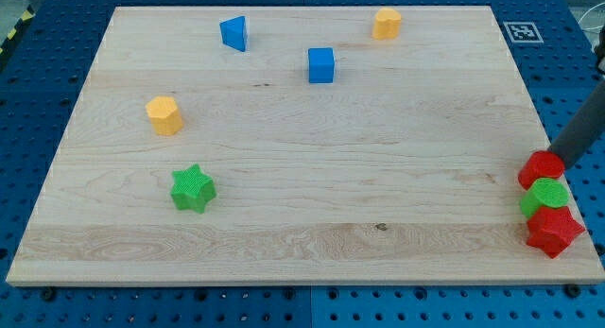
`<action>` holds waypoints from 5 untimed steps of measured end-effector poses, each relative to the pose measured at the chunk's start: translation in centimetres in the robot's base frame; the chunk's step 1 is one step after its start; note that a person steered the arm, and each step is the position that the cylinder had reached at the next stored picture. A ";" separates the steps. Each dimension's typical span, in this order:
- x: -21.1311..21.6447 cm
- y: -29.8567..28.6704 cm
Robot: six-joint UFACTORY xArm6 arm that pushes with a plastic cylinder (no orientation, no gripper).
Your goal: Point your arm at the green star
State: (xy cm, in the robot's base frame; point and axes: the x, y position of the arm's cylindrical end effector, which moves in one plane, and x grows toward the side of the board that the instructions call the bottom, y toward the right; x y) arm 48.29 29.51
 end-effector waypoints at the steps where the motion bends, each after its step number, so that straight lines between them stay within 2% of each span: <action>1: -2.4 -3.9; 2: -3.1 -10.7; 5: -3.1 -37.6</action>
State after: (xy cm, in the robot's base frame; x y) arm 45.15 -8.13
